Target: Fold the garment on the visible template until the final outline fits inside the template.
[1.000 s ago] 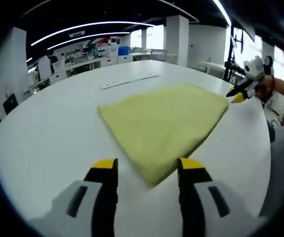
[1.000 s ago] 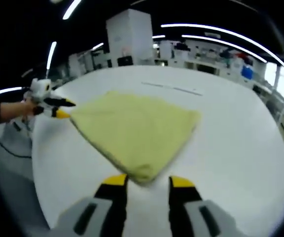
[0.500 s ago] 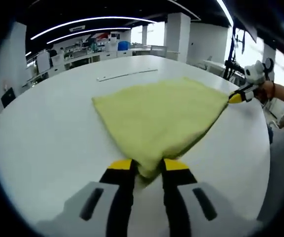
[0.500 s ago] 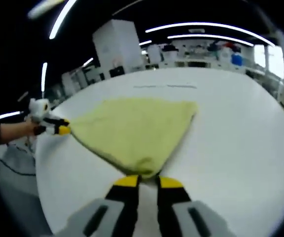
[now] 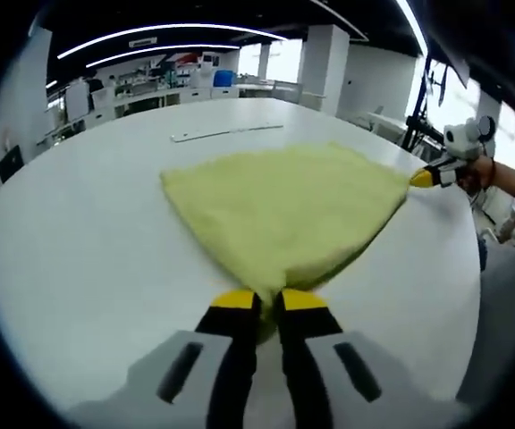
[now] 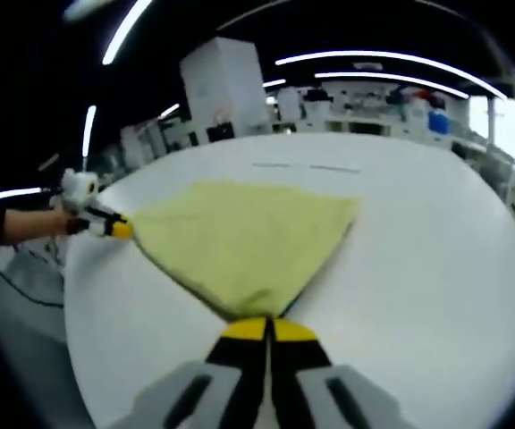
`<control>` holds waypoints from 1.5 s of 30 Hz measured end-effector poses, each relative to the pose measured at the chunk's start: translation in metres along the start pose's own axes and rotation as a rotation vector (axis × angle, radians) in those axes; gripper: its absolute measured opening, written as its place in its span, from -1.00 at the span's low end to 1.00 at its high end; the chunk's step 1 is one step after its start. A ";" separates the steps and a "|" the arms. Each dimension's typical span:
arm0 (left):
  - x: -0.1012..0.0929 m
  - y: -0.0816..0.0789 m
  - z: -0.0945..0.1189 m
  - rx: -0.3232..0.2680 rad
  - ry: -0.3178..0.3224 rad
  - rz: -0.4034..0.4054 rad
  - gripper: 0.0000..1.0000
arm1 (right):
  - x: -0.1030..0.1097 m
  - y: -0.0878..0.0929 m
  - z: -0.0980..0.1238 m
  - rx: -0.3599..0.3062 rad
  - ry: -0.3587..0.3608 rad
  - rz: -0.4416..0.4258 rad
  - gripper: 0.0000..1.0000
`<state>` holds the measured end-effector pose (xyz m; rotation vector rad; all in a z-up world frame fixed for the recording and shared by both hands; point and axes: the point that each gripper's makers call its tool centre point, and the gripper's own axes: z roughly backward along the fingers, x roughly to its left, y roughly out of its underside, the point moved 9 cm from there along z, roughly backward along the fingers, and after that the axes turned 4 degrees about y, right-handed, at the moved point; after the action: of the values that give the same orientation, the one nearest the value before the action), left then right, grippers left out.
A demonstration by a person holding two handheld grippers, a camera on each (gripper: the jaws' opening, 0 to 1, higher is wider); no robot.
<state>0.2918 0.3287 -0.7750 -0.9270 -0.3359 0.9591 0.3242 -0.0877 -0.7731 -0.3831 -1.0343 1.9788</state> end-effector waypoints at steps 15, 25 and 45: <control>-0.003 0.002 0.002 0.026 0.000 -0.001 -0.88 | 0.002 0.002 -0.007 0.000 -0.066 0.035 -0.85; -0.003 0.003 0.002 0.033 0.005 0.001 -0.90 | -0.002 -0.001 -0.006 -0.012 -0.058 0.047 -1.00; -0.006 0.006 0.005 0.039 0.009 -0.025 -0.94 | -0.016 0.005 0.014 0.057 -0.074 0.108 -1.00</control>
<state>0.2818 0.3277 -0.7761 -0.8898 -0.3196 0.9347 0.3232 -0.1092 -0.7702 -0.3435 -1.0195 2.1278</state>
